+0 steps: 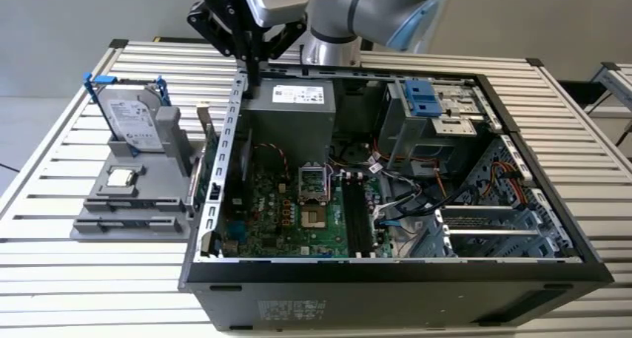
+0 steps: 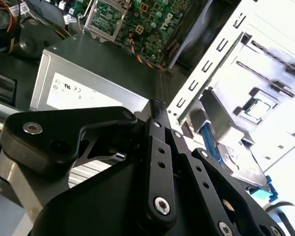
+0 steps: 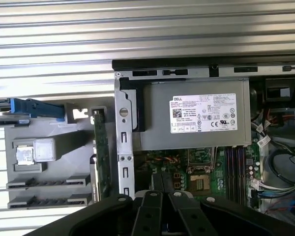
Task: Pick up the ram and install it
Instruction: 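Reach for the ram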
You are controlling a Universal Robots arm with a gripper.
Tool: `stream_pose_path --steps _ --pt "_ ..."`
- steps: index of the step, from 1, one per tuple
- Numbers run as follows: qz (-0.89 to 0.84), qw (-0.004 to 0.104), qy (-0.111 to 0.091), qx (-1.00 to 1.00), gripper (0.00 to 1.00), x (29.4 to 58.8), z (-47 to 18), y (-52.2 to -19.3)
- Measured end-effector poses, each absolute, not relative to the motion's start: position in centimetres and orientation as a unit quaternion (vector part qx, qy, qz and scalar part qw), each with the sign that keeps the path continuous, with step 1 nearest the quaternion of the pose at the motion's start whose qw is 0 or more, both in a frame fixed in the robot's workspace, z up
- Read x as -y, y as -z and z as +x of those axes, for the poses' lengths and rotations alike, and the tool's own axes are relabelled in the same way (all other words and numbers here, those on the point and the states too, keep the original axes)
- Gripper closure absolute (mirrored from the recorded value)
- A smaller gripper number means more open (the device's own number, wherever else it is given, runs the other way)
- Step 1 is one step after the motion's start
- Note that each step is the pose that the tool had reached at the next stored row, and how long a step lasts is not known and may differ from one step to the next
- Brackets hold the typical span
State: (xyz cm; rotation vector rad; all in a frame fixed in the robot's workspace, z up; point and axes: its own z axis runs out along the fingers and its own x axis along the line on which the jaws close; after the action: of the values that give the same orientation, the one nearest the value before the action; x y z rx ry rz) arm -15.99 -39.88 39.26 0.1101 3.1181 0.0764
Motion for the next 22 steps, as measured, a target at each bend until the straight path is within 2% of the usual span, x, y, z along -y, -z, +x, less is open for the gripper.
stream_pose_path --steps 22 --pt "0.035 0.010 -0.025 -0.999 1.00 39.9 -18.3 -39.3"
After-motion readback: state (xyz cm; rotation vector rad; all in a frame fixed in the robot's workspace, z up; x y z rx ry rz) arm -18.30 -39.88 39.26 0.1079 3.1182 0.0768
